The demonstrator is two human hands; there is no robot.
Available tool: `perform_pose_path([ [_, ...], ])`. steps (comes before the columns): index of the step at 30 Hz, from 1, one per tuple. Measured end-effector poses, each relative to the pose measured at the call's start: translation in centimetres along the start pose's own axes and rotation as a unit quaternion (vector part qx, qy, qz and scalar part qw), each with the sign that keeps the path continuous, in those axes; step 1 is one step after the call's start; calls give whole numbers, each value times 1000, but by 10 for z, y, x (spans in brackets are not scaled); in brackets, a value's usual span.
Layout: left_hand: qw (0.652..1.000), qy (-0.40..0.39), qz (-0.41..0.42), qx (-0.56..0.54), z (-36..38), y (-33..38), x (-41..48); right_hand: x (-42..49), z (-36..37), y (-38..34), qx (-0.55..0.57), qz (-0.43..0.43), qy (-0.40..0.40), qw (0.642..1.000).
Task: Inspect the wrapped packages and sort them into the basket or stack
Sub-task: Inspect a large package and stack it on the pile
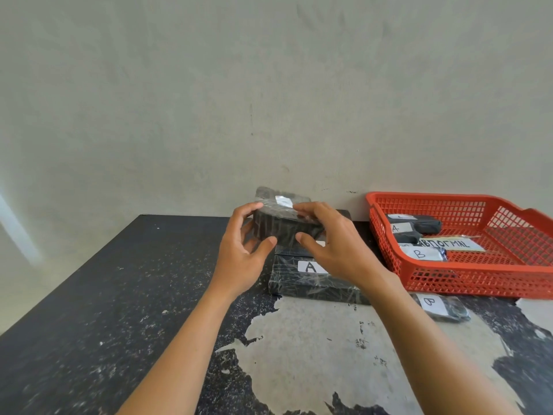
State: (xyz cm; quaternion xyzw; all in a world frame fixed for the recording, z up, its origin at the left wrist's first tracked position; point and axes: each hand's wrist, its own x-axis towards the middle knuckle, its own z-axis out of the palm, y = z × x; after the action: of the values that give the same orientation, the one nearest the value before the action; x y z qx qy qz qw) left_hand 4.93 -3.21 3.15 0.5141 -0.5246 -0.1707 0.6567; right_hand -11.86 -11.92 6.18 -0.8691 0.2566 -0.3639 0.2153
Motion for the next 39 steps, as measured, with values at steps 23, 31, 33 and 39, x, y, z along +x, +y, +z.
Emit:
perform_pose_path([
  [23, 993, 90, -73, 12, -24, -9, 9, -7, -13, 23, 55, 6, -75, 996],
  [31, 989, 129, -74, -17, -28, -15, 11, -3, -7, 28, 71, 32, -21, 997],
  [33, 988, 129, -81, 12, -28, -15, 11, -2, -5, 26, 84, 48, -12, 995],
  [39, 991, 122, -52, 27, -21, -9, 10, -3, -11, 12, 121, 57, -35, 990],
])
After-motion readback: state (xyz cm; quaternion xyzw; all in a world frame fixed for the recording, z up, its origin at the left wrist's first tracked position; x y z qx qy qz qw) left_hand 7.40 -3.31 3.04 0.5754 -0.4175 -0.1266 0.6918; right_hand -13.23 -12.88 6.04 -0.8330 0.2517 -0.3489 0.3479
